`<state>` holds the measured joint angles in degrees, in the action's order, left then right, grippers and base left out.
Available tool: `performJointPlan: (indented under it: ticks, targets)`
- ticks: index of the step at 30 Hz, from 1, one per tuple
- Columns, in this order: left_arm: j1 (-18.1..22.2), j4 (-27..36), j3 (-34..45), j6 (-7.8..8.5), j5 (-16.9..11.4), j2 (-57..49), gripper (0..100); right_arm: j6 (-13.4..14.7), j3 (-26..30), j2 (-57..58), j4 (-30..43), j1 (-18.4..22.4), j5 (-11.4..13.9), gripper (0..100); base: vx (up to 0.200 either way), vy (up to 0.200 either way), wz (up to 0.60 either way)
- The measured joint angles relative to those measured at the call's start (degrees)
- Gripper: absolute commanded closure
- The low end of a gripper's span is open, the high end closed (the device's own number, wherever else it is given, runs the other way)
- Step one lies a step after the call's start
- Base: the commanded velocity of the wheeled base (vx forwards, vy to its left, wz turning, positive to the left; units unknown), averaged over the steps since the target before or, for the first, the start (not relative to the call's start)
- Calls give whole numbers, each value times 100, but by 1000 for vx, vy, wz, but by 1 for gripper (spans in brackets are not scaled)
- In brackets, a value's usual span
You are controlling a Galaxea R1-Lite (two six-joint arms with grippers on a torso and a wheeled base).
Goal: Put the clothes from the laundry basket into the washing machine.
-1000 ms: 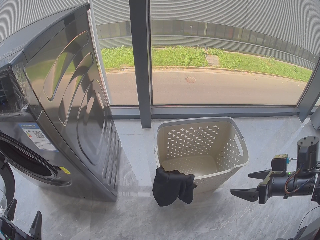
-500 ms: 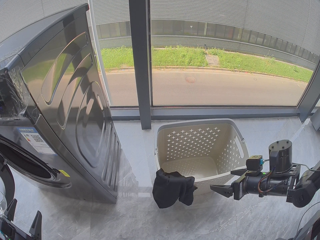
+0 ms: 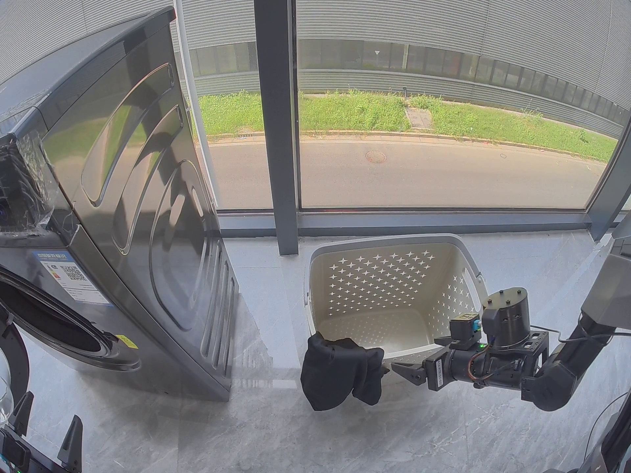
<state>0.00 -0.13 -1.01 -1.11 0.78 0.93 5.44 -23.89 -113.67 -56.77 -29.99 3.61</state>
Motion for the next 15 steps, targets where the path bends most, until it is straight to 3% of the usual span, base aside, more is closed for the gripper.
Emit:
performJointPlan:
  ticks: [15]
  targets:
    - [0, -2, 0, -1, -2, 0, 0, -9, -304, -477, -18, -35, -162, 0, 0, 0, 0]
